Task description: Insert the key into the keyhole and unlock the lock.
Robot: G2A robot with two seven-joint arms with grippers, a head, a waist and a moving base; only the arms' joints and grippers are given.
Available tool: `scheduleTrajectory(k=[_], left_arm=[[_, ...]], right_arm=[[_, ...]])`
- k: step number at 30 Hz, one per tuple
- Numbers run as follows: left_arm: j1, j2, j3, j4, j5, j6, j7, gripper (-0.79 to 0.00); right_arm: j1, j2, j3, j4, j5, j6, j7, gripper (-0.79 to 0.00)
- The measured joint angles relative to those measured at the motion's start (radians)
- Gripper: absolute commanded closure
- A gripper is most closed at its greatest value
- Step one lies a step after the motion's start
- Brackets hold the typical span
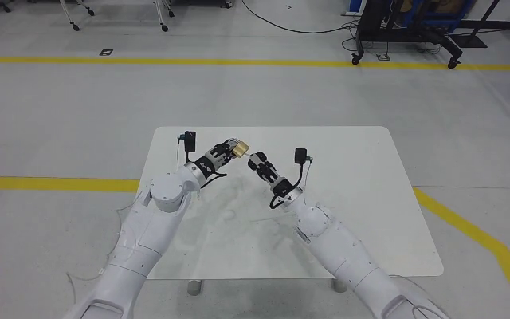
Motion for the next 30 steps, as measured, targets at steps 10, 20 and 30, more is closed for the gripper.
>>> scheduleTrajectory(k=[10,20,30], left_arm=[[-0.001,-0.004,-0.003,0.005,0.000,0.006,-0.003,0.000],[-0.001,-0.008,-0.008,0.011,-0.024,0.001,-0.017,0.000],[-0.005,-0.013,-0.019,0.025,-0.070,0.006,-0.036,0.000]], right_arm=[[-0.006,-0.014,0.003,-0.006,-0.022,0.016,-0.004,0.000],[-0.006,-0.023,0.021,-0.018,-0.009,0.031,0.027,0.000],[-0.009,-0.037,0.016,-0.024,-0.022,0.039,0.041,0.000]])
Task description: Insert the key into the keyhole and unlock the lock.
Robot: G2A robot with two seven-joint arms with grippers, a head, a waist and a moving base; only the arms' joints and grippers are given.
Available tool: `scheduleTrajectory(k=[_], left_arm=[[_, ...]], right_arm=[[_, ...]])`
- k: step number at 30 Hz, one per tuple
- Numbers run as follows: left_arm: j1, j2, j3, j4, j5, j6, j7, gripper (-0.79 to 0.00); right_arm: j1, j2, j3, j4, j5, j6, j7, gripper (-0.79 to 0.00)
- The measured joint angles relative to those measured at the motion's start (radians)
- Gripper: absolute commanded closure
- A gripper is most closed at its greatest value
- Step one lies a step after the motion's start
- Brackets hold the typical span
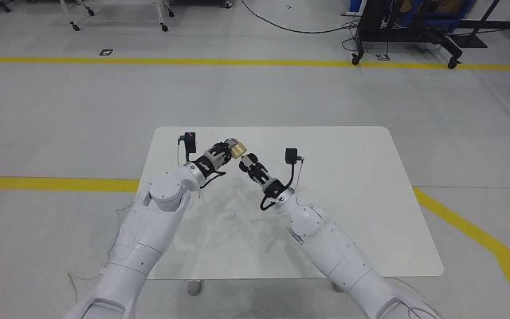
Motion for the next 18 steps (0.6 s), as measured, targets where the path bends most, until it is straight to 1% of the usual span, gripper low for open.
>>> scheduleTrajectory(k=[13,14,15,16,18], left_arm=[[-0.006,-0.003,-0.001,0.010,0.001,0.002,-0.019,0.000],[-0.006,-0.003,-0.002,0.011,0.000,0.003,-0.020,0.000],[-0.006,-0.003,-0.002,0.012,0.000,0.005,-0.021,0.000],[-0.006,-0.003,-0.003,0.012,0.000,0.006,-0.022,0.000],[-0.007,-0.004,-0.004,0.014,-0.001,0.010,-0.024,0.000]], right_arm=[[0.001,-0.010,0.024,0.009,-0.010,-0.006,-0.005,0.000],[0.001,-0.011,0.026,0.010,-0.010,-0.008,-0.005,-0.043],[0.000,-0.012,0.028,0.011,-0.010,-0.011,-0.006,-0.243],[-0.001,-0.012,0.030,0.011,-0.010,-0.013,-0.006,-0.320],[-0.003,-0.013,0.035,0.013,-0.010,-0.017,-0.005,-0.345]])
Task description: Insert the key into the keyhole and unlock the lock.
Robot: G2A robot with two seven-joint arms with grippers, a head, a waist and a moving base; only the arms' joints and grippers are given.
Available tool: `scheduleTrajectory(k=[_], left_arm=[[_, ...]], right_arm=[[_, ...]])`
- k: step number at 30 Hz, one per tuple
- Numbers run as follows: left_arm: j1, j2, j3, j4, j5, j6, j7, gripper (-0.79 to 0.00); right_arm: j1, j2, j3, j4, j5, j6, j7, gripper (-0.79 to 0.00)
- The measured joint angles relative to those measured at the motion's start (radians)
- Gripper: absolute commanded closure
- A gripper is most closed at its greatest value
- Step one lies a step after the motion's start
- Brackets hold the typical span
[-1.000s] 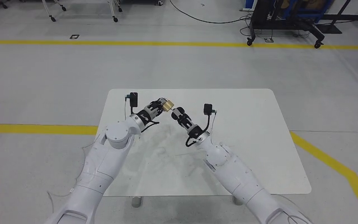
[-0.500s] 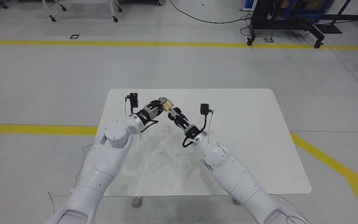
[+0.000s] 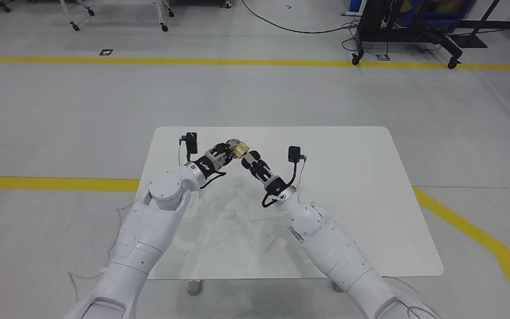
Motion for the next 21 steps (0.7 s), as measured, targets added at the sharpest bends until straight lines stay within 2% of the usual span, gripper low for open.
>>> scheduleTrajectory(k=[4,8,15,18,19,20,21], left_arm=[[-0.002,-0.001,-0.002,0.004,-0.004,0.006,0.000,0.000],[-0.003,-0.002,-0.004,0.006,-0.007,0.009,0.001,0.000],[-0.002,-0.003,-0.011,0.007,-0.012,0.002,0.006,0.000],[0.000,-0.003,-0.014,0.006,-0.011,0.001,0.007,0.000],[0.000,-0.003,-0.014,0.006,-0.009,0.002,0.008,0.000],[0.000,-0.003,-0.013,0.005,-0.005,0.003,0.009,0.000],[0.000,-0.004,-0.011,0.004,0.000,0.004,0.009,0.000]], right_arm=[[-0.003,-0.001,0.009,0.003,0.002,-0.005,0.007,-0.345],[-0.005,-0.003,0.016,0.007,0.010,-0.010,0.024,-0.283],[-0.012,-0.002,0.032,0.018,0.049,-0.022,0.100,-0.271],[-0.015,0.000,0.040,0.024,0.048,-0.033,0.134,-0.185],[-0.016,0.001,0.042,0.025,0.045,-0.036,0.137,-0.129],[-0.016,0.001,0.045,0.027,0.043,-0.038,0.139,-0.028],[-0.017,0.001,0.047,0.028,0.041,-0.041,0.140,0.000]])
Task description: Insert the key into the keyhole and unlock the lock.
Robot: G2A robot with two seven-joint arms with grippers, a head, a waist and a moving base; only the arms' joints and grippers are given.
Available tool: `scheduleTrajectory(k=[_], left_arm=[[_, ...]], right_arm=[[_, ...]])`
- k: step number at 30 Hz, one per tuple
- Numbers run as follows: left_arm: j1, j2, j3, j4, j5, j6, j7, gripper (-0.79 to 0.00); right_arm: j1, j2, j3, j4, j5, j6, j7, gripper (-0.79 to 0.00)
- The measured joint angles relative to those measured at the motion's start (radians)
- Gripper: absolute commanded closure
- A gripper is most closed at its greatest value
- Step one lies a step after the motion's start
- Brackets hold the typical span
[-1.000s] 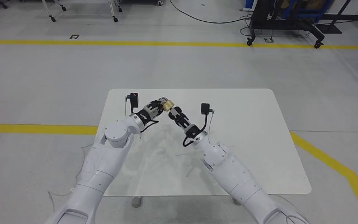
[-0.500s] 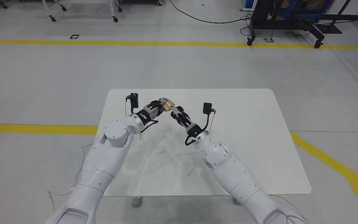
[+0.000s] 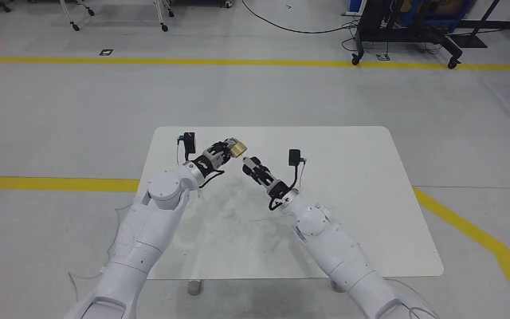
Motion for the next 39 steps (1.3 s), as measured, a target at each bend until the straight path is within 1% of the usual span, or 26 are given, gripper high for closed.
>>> scheduleTrajectory(k=[7,14,15,16,17,20,30,32,33,34,35,36,38,39], left_arm=[[0.000,-0.001,0.006,-0.004,0.023,-0.004,0.002,0.000],[0.003,-0.002,0.010,-0.010,0.031,-0.022,-0.020,0.000],[0.003,-0.002,0.009,-0.010,0.028,-0.026,-0.023,0.000],[0.004,-0.002,0.008,-0.009,0.023,-0.028,-0.025,0.000],[0.005,-0.002,0.005,-0.008,0.018,-0.030,-0.026,0.000],[0.007,-0.002,-0.004,-0.006,-0.001,-0.034,-0.028,0.000],[0.012,-0.004,-0.023,0.006,-0.066,-0.036,-0.058,0.000],[0.011,-0.005,-0.026,0.012,-0.098,-0.033,-0.081,0.000],[0.009,-0.006,-0.029,0.019,-0.121,-0.032,-0.098,0.000],[0.007,-0.006,-0.032,0.024,-0.133,-0.032,-0.109,0.000],[0.005,-0.007,-0.034,0.029,-0.146,-0.033,-0.120,0.000],[0.003,-0.007,-0.036,0.036,-0.162,-0.033,-0.134,0.000],[-0.002,-0.008,-0.037,0.044,-0.172,-0.033,-0.147,0.000],[-0.004,-0.008,-0.037,0.049,-0.177,-0.033,-0.154,0.000]], right_arm=[[0.000,-0.001,0.011,-0.004,0.006,-0.016,0.017,0.000],[0.015,-0.004,0.017,-0.004,0.051,-0.002,0.075,0.000],[0.016,-0.004,0.019,-0.004,0.060,-0.001,0.084,-0.062],[0.017,-0.005,0.020,-0.004,0.067,-0.001,0.092,-0.523],[0.017,-0.005,0.022,-0.005,0.075,-0.001,0.101,-0.785],[0.016,-0.004,0.029,-0.004,0.091,0.000,0.120,-0.785],[0.013,-0.004,0.029,-0.008,0.094,0.000,0.122,-0.785],[-0.004,-0.002,0.033,-0.032,0.139,-0.005,0.166,-0.785],[-0.012,0.003,0.045,-0.046,0.209,0.003,0.236,-0.714],[-0.015,0.009,0.057,-0.052,0.276,0.018,0.311,-0.625],[-0.014,0.014,0.071,-0.052,0.344,0.038,0.399,-0.548],[-0.009,0.021,0.090,-0.047,0.421,0.064,0.511,-0.465],[-0.002,0.028,0.111,-0.035,0.502,0.095,0.644,-0.360],[0.003,0.031,0.120,-0.026,0.535,0.106,0.706,-0.339]])
